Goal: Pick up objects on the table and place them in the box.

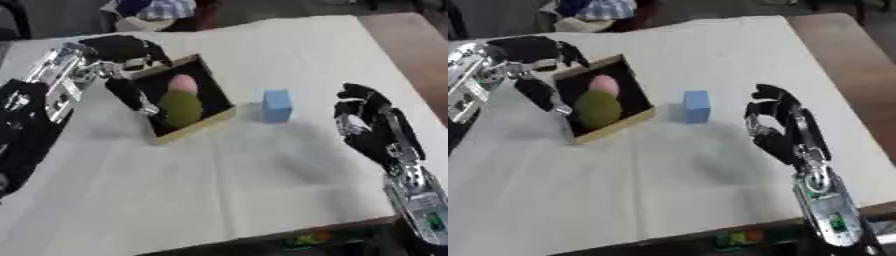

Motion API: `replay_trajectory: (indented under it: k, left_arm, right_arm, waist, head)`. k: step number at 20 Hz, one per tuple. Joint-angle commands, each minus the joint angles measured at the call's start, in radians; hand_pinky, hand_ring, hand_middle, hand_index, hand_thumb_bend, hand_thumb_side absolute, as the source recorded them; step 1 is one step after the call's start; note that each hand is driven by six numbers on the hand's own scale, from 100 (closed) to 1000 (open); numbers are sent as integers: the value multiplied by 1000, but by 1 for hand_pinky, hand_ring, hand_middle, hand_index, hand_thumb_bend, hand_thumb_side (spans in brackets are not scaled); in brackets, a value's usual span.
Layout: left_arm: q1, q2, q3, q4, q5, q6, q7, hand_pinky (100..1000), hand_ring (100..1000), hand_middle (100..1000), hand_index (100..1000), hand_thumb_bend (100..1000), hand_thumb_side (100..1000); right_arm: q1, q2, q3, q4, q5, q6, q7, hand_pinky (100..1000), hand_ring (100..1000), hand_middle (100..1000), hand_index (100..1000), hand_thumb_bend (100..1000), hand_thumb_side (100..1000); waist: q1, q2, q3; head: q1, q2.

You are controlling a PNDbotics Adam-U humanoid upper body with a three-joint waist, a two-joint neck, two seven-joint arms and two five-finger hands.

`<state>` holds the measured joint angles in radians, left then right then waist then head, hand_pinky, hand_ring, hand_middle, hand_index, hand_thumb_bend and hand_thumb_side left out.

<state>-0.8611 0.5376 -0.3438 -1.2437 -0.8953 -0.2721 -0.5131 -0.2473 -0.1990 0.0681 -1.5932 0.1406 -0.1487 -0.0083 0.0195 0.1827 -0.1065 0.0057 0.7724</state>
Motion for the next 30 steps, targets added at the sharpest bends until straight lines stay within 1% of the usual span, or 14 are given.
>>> replay_trajectory:
  k: [1,2,3,4,5,7,10,13,14,17,19,22,25,30]
  left_arm:
    - [17,66,62,-89,45,37,27,746,695,750,858,633,701]
    - [35,70,80,-114,60,52,41,737,661,720,841,560,684]
    - [56,70,100,-138,75,66,56,735,654,713,838,544,679]
    - [80,67,120,-163,91,80,71,732,635,693,826,492,673]
    - [105,63,137,-190,107,92,87,732,633,691,825,487,672]
    - [158,53,168,-244,141,115,121,729,616,670,816,431,670]
    - [235,24,211,-322,188,147,168,722,596,644,803,387,666]
    - [312,-16,257,-398,235,188,215,712,577,622,793,363,666]
    - [338,-27,269,-425,252,203,232,708,571,616,790,355,670]
    - [417,-56,293,-490,300,251,280,703,564,609,784,342,684]
    - [469,-68,300,-524,332,279,312,702,562,606,782,338,692]
    - [555,-74,307,-568,385,292,365,699,557,602,778,331,701]
    - [618,-83,307,-597,439,288,419,697,554,598,775,326,706]
    - [649,-90,290,-583,529,272,510,694,550,594,772,321,713]
  right_arm:
    - [-45,-36,-4,3,12,4,6,773,687,713,827,100,278]
    - [-64,-49,-1,11,21,6,11,774,689,716,829,100,267]
    - [-86,-64,4,21,33,8,18,775,690,717,830,100,268]
    - [-110,-80,10,35,46,10,27,777,695,723,835,100,259]
    - [-136,-96,16,50,61,11,38,777,696,725,835,100,258]
    - [-190,-129,34,89,92,10,66,785,718,749,855,100,281]
    - [-268,-185,77,159,139,-2,111,805,772,801,894,100,373]
    - [-344,-240,139,235,186,-16,158,829,829,859,929,100,460]
    - [-371,-255,162,261,202,-18,174,838,850,877,936,142,494]
    - [-449,-286,232,340,250,-15,223,861,894,918,956,250,528]
    - [-502,-296,275,392,282,-12,255,872,911,931,963,286,535]
    - [-587,-285,326,478,335,-8,308,882,928,944,969,321,527]
    - [-639,-258,335,565,389,-15,362,886,933,946,970,335,515]
    - [-679,-223,277,713,480,-56,452,885,927,941,966,342,488]
  waist:
    - [-2,-26,6]
    - [-3,-27,10]
    - [-5,-27,13]
    - [-7,-28,17]
    - [-8,-28,20]
    - [-11,-28,27]
    - [-16,-28,40]
    - [-23,-26,54]
    - [-25,-26,57]
    - [-30,-24,63]
    - [-33,-24,64]
    - [-35,-24,56]
    - [-37,-26,49]
    - [-37,-27,48]
  head:
    - [-8,-2]
    - [-11,-2]
    - [-14,-2]
    - [-16,-2]
    - [-19,-2]
    - [-27,-2]
    - [-44,-2]
    - [-61,-2]
    - [-65,-2]
    - [-73,-2]
    - [-75,-2]
    - [-69,-2]
    - [-65,-2]
    - [-68,-2]
